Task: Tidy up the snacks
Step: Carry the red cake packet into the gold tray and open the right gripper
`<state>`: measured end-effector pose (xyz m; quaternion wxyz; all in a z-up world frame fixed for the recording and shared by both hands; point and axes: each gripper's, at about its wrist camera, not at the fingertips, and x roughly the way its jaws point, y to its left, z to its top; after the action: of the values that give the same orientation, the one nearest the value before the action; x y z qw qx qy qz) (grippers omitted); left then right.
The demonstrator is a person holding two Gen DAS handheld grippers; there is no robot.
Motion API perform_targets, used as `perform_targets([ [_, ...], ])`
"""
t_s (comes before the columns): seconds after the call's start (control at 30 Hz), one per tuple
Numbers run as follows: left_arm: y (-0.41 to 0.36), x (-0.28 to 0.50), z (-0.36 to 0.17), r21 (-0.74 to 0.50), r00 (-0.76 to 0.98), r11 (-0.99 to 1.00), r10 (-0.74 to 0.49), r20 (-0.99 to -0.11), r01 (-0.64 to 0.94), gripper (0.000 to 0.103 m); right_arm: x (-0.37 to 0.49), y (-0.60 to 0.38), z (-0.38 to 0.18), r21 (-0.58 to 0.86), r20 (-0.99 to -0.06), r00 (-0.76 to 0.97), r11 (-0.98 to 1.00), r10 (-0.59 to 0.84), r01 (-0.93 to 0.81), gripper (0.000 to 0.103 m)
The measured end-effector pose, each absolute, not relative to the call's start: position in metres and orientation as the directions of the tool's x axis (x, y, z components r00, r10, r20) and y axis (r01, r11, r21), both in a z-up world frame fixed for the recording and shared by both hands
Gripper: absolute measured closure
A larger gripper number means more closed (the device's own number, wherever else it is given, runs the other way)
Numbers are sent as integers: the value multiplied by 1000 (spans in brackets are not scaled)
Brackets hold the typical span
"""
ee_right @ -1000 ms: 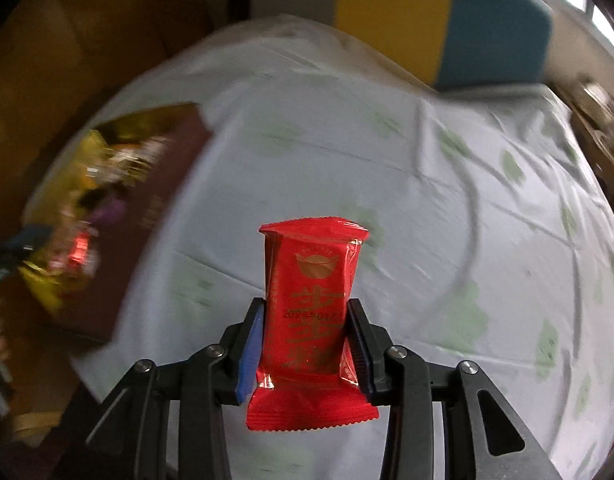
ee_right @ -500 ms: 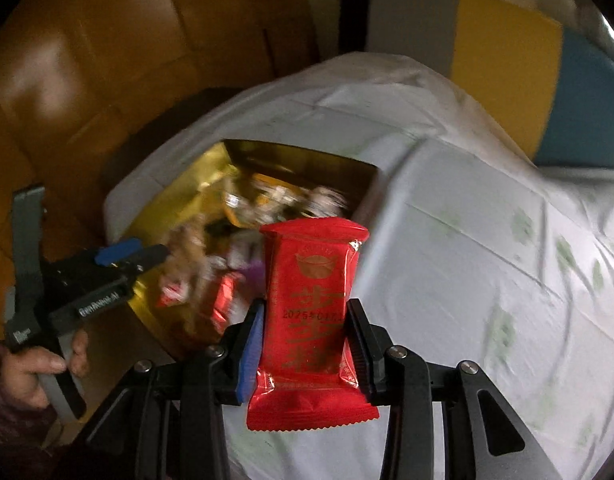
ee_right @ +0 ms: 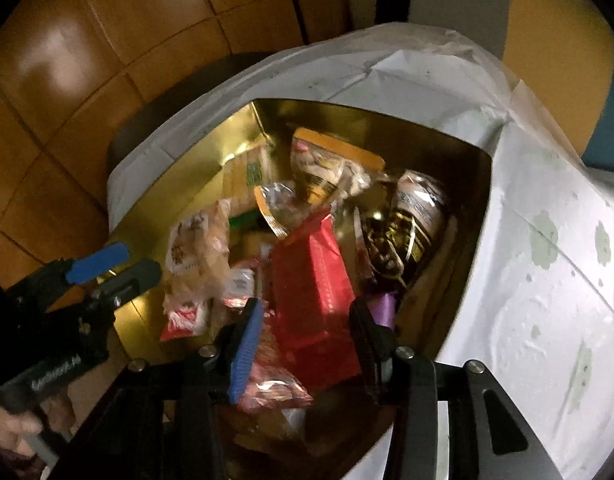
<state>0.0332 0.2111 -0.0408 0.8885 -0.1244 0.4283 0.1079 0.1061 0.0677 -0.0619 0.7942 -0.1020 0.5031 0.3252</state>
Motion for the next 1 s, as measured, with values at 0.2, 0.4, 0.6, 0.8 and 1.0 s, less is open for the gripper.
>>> perform_targets([
  [0.2, 204, 35, -41, -114, 607, 951, 90, -790, -289, 49, 104, 63, -60, 120, -865, 316, 774, 389, -622, 75],
  [0.4, 201, 34, -36, -84, 607, 952, 118, -786, -294, 49, 108, 70, -68, 79, -873, 334, 779, 355, -622, 79],
  [0.6, 191, 29, -30, -41, 626, 958, 152, -765, -283, 49, 100, 68, -67, 51, -874, 350, 780, 337, -624, 79],
  [0.8, 185, 23, -23, -34, 651, 959, 166, -740, -282, 49, 84, 55, -51, 49, -840, 408, 798, 359, -600, 78],
  [1.0, 175, 10, -13, -39, 692, 953, 190, -697, -301, 49, 68, 33, -37, 59, -804, 481, 851, 351, -521, 65],
])
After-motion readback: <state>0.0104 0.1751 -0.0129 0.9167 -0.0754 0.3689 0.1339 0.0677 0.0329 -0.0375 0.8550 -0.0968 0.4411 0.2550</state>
